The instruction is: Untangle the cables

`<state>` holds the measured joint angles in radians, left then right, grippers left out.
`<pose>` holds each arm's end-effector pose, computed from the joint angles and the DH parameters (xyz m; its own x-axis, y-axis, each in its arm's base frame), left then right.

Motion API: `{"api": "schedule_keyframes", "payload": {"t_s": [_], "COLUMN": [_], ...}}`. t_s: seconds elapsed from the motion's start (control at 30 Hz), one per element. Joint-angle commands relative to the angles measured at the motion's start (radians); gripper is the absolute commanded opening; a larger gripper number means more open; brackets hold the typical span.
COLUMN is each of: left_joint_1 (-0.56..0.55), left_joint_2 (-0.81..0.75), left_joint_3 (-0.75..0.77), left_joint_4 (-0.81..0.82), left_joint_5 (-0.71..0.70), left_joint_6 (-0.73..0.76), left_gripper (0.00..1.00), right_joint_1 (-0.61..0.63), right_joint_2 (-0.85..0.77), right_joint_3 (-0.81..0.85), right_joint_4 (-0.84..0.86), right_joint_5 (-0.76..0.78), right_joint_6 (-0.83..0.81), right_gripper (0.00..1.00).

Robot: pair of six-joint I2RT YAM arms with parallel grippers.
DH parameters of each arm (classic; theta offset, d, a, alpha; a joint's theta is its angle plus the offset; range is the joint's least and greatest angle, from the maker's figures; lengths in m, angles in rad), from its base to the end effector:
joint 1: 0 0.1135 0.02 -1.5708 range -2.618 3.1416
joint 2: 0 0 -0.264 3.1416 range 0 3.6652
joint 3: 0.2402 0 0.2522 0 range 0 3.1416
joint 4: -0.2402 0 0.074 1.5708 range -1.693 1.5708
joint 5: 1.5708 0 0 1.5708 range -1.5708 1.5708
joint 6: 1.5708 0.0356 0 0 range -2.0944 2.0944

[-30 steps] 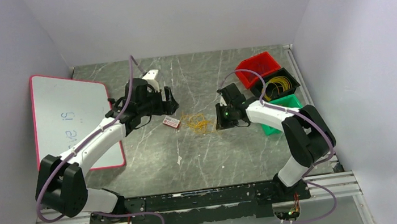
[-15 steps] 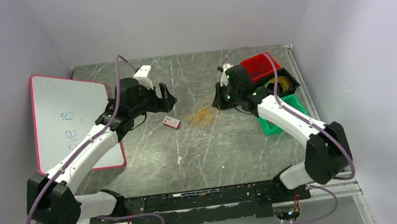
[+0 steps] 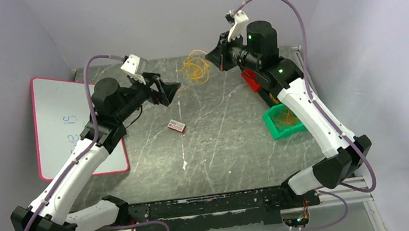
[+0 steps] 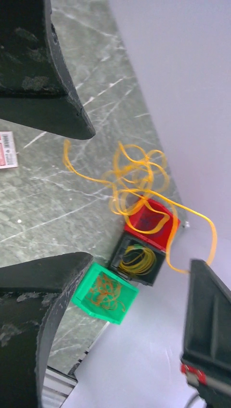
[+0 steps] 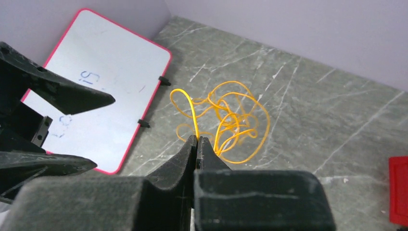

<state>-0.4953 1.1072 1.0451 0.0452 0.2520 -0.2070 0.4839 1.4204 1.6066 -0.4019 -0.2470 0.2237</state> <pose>0.2233 -0.1307 0.3925 -0.1542 -0.1429 -0.9776 0.6621 0.7195 -0.2096 0.2757 0.1547 0.4556 -0.3317 0.0687 -0.9409 -0.6040 0.7507 0.2677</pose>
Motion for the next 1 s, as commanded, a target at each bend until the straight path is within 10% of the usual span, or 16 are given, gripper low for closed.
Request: {"api": "schedule_keyframes", "payload": {"t_s": [0.0, 0.53, 0.73, 0.97], "left_joint_1": [-0.002, -0.002, -0.001, -0.001], "left_joint_2": [0.005, 0.162, 0.222, 0.217], "left_joint_3": [0.083, 0.175, 0.181, 0.158], "left_joint_4": [0.051, 0.042, 0.02, 0.014], "left_joint_5": [0.051, 0.223, 0.219, 0.201], "left_joint_6": [0.046, 0.046, 0.052, 0.059], "left_gripper": [0.91, 0.85, 0.67, 0.24], "right_joint_1": [0.004, 0.004, 0.004, 0.004], "right_joint_2": [0.04, 0.018, 0.002, -0.021], "right_joint_3": [0.048, -0.014, -0.006, -0.024], "right_joint_4": [-0.051, 0.047, 0.049, 0.033], "right_joint_5": [-0.083, -0.291, -0.303, -0.261], "right_joint_6": [0.023, 0.13, 0.119, 0.108], "right_gripper": [0.0, 0.0, 0.0, 0.0]}}
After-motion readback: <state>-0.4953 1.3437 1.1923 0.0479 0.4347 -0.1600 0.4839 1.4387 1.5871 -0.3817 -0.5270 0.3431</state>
